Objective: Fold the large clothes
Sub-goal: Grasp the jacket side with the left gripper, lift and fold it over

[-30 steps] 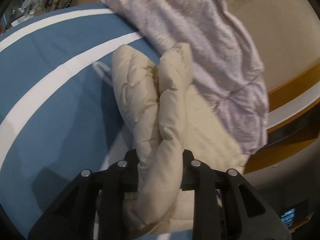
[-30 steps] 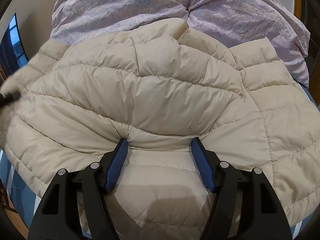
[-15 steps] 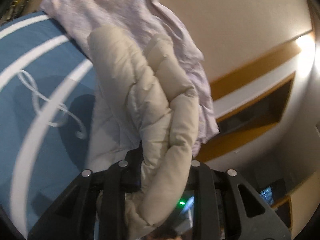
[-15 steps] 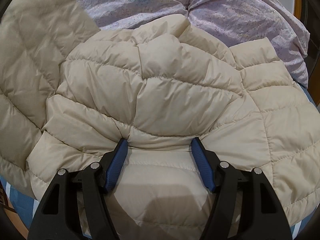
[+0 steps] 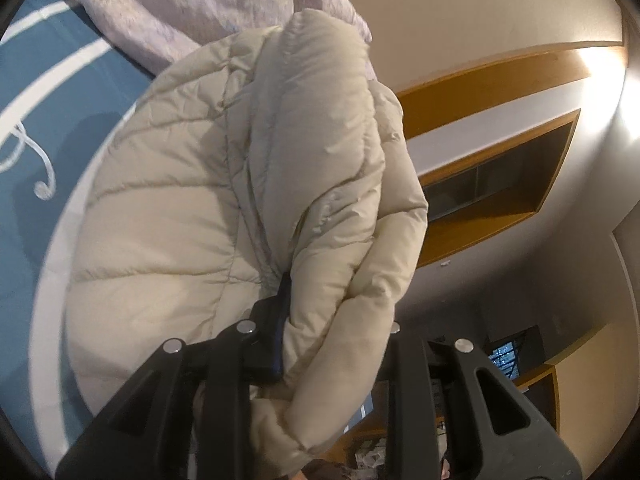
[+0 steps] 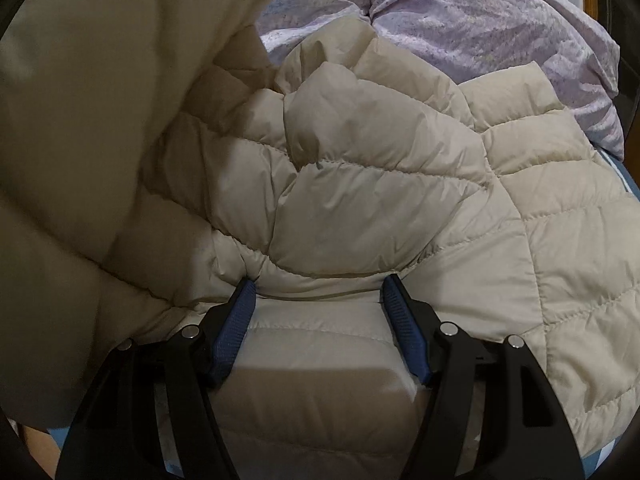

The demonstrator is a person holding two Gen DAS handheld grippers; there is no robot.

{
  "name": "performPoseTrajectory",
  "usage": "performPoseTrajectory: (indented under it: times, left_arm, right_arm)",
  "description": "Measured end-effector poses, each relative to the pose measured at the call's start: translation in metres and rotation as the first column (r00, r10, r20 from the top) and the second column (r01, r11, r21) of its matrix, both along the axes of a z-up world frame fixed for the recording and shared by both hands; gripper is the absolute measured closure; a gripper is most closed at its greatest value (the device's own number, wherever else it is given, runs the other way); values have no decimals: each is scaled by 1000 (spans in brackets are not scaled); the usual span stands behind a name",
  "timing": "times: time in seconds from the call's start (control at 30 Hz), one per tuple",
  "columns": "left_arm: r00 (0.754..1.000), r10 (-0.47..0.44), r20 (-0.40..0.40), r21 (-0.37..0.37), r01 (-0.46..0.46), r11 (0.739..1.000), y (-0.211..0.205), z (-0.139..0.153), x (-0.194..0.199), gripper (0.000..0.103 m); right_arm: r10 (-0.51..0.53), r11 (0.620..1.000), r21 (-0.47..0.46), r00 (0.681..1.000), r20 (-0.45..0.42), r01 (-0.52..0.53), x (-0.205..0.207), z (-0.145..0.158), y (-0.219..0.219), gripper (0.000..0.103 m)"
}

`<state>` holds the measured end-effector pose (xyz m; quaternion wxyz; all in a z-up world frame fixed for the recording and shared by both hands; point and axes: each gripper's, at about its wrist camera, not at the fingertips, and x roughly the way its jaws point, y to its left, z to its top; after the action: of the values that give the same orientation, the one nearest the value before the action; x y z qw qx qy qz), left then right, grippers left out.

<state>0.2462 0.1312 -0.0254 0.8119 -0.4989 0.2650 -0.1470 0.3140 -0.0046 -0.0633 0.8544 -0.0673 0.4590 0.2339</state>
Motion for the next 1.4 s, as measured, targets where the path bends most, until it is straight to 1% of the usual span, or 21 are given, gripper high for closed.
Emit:
performPoseTrajectory:
  times: [0.13,0.23,0.43,0.57,0.67,0.77,0.8,0.87,0.9,0.97,1.07,1.1,1.2,1.3,1.4]
  left_arm:
    - [1000,-7,-29,-18,7,1000,-12,-11,11,79]
    - [998,-9,-58,-25,8,1000,-18,-19,20,79]
    - [991,10,-132,28,-7,1000,-31,-32,33,79]
    - [978,29,-206,56,-18,998,-37,-42,45,79]
    - [969,35,-246,73,-17,997,-41,-48,50,78]
    - [965,45,-259,90,-23,996,-45,-53,56,78]
    - [964,48,-263,94,-24,995,-45,-54,57,78]
    - [962,54,-269,99,-28,995,-51,-57,60,78]
    - [961,54,-270,100,-28,995,-46,-62,53,78]
    - [960,59,-275,106,-31,994,-49,-66,56,78]
    - [958,56,-282,126,-21,992,-53,-60,60,79]
    - [959,46,-279,137,-8,991,-60,-55,65,80]
    - [967,18,-254,166,26,986,-80,-40,61,80]
    - [972,-23,-232,157,61,986,-98,-26,63,80]
    - [974,-59,-221,152,94,984,-114,-19,66,80]
  right_arm:
    - [11,998,64,1000,-16,-10,3,2,-13,35]
    - [21,996,87,1000,-14,-20,3,3,-19,35]
    - [52,992,112,999,4,-52,-3,9,-36,35]
    - [74,990,114,996,41,-78,-17,19,-63,35]
    - [50,988,141,997,54,-58,-23,29,-91,35]
    - [5,988,152,999,53,-13,-23,35,-120,35]
    - [-7,988,157,999,50,-1,-29,36,-126,35]
    - [-28,986,163,999,43,21,-28,36,-142,35]
    - [-36,986,166,999,37,29,-29,35,-149,35]
    - [-44,987,157,999,21,40,-27,27,-152,35]
    - [-44,989,142,999,4,43,-21,16,-146,35]
    - [-45,989,140,999,3,44,-19,14,-144,35]
    - [-55,986,158,998,-8,56,-15,10,-144,35]
    - [-65,978,195,998,-25,69,-16,9,-152,35]
    - [-74,972,222,997,-35,81,-15,9,-156,35]
